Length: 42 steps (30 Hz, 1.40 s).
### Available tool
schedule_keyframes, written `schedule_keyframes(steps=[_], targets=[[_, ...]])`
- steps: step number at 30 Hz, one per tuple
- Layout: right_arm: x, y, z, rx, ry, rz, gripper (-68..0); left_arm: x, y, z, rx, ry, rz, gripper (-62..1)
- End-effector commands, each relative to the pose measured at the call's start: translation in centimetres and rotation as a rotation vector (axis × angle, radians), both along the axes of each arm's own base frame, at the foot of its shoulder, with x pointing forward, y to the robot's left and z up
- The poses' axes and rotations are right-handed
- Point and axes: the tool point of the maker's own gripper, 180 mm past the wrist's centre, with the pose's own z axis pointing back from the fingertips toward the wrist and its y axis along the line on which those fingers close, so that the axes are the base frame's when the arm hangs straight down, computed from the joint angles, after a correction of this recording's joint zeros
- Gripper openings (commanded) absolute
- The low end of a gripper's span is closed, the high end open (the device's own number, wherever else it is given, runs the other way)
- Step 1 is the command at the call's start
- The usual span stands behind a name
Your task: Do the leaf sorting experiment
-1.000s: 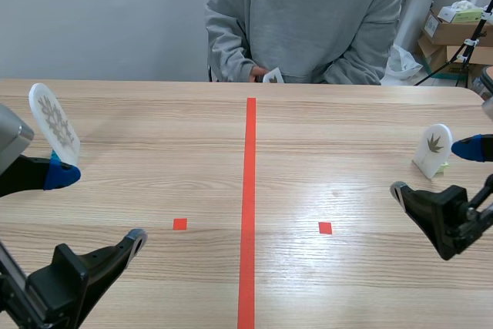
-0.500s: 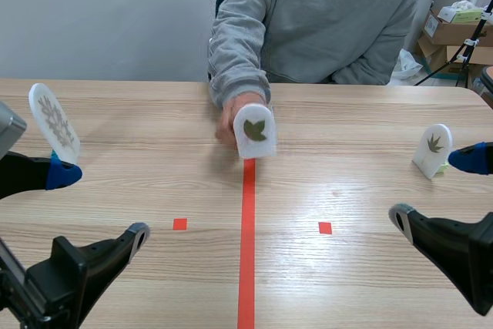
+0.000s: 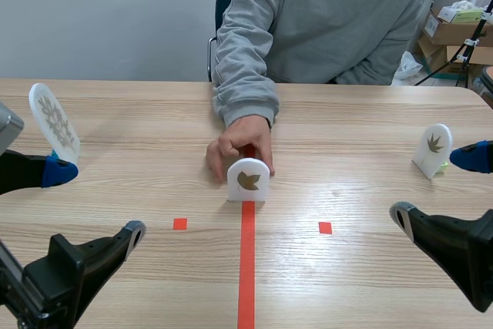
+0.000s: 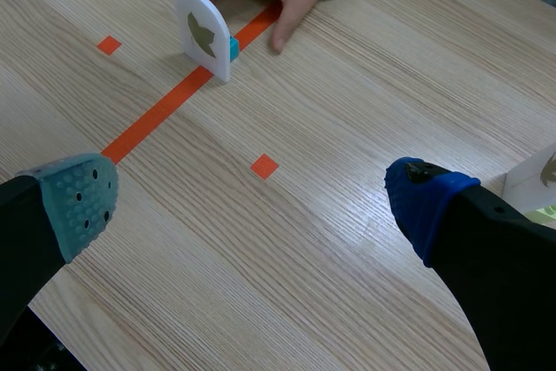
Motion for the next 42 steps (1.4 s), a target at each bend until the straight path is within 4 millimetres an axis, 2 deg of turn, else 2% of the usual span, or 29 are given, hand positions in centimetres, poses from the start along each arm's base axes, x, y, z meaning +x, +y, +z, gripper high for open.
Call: schedule_keyframes(steps=[1,42], targets=[[0.56,-0.15,0.67,0.003,-0.027,0.006,-3.7,0.24,-0.13,0.52,-0.017,-0.017,0.005,1.4],[0.61,-0.26,0.54,-0.014,-0.028,0.008,-3.7,0.24,-0.13,0.52,-0.017,-0.017,0.005,1.4]])
